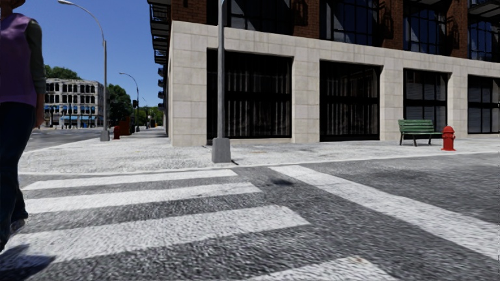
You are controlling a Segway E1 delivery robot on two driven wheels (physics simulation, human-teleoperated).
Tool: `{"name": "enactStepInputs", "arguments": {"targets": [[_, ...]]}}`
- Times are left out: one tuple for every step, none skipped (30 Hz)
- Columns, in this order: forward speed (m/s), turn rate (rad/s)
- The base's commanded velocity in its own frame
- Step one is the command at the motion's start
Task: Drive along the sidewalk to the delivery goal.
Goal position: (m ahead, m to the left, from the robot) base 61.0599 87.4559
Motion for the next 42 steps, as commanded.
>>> {"name": "enactStepInputs", "arguments": {"targets": [[1.49,0.48],[1.49,0.48],[1.49,0.48],[1.49,0.48],[1.49,0.48],[1.49,0.48],[1.52,0.48],[1.52,0.48],[2.00,0.48],[2.00,0.48],[2.00,0.48],[2.00,0.48],[2.00,0.48],[2.00,0.48],[2.00,0.48],[2.00,0.48],[2.00,0.48],[2.00,0.48],[2.00,0.48],[2.00,0.49],[2.00,0.53],[2.00,0.54],[2.00,0.54],[2.00,0.54],[2.00,0.54],[2.00,0.54],[2.00,0.54],[2.00,0.54],[2.00,0.54],[2.00,0.54],[2.00,0.54],[2.00,0.54],[2.00,0.54],[2.00,0.54],[2.00,0.54],[2.00,0.54],[2.00,0.54],[2.00,0.52],[2.00,0.41],[2.00,0.41],[2.00,0.38],[2.00,0.36]]}}
